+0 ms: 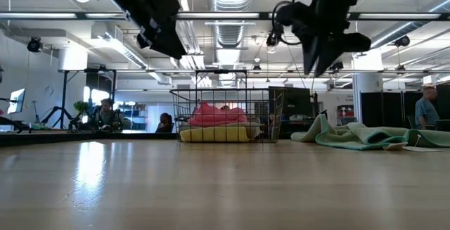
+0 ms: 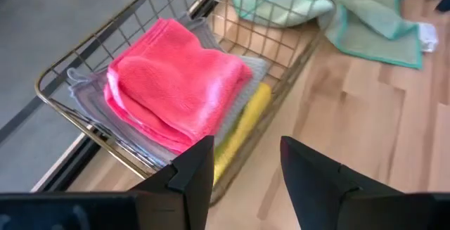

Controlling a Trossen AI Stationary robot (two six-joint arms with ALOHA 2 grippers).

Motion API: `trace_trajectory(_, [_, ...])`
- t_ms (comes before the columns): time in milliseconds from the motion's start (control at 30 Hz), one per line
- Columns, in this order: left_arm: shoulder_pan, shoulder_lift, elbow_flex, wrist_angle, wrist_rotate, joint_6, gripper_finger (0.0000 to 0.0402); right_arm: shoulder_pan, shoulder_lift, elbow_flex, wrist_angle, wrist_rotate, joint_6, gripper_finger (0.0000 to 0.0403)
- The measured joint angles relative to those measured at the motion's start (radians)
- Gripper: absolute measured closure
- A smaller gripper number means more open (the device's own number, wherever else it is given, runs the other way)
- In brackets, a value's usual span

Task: Fold microfiber towels
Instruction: Fold the blue towel

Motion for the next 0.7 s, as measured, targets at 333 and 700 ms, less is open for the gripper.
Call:
trace_trajectory(333, [-0.034, -0.110, -0.083, -0.005, 0.000, -0.032, 0.0254, 0.144, 0.057, -0.126, 0.000, 0.001, 0.285, 0.0294])
trace_trajectory(700, [-0.036, -0.155, -0.121, -0.006, 0.003, -0.059, 0.0254, 0.164, 0.179, -0.191, 0.065, 0.000, 0.286, 0.0294])
